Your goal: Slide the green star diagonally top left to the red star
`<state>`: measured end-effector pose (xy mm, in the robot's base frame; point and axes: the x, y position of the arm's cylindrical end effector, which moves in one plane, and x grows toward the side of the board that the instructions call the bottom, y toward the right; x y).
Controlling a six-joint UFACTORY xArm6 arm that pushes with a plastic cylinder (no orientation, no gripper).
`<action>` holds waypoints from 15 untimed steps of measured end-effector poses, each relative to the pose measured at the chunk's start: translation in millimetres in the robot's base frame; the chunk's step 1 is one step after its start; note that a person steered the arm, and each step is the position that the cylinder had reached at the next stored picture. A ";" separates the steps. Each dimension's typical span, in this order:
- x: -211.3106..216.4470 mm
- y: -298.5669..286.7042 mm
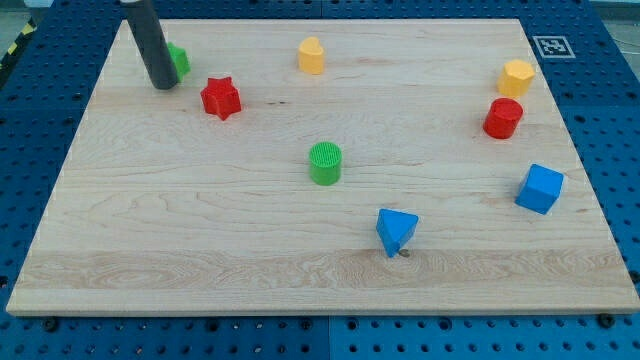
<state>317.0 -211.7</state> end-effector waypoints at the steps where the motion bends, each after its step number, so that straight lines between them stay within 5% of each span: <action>1: -12.2 -7.3; 4: -32.7 -18.3; 15: -3.3 42.6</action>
